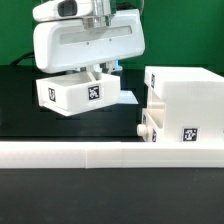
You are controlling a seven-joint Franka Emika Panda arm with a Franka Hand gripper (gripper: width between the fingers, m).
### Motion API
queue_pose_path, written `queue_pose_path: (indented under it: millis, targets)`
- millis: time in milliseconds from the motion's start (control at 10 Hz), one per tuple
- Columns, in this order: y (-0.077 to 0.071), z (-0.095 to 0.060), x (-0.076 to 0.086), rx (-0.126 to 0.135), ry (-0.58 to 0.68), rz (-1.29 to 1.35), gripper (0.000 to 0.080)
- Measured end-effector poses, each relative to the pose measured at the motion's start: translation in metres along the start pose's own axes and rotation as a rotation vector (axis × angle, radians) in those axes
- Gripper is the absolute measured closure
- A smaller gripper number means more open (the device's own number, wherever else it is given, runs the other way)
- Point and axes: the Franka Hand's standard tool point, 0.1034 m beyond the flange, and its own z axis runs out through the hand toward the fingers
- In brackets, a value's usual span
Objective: Assemble drawer
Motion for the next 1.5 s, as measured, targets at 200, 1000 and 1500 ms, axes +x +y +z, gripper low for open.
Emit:
queue_pose_path:
  millis: [200, 1000, 1500]
  targets:
    - [0.0, 0.0, -0.001, 0.001, -0.001, -0.094, 0.0755]
    - [0.006, 0.006, 0.007, -0.012, -0.055, -0.721, 0.0755]
    - [0.004, 0.015, 0.015, -0.002, -0.081, -0.949, 0.0755]
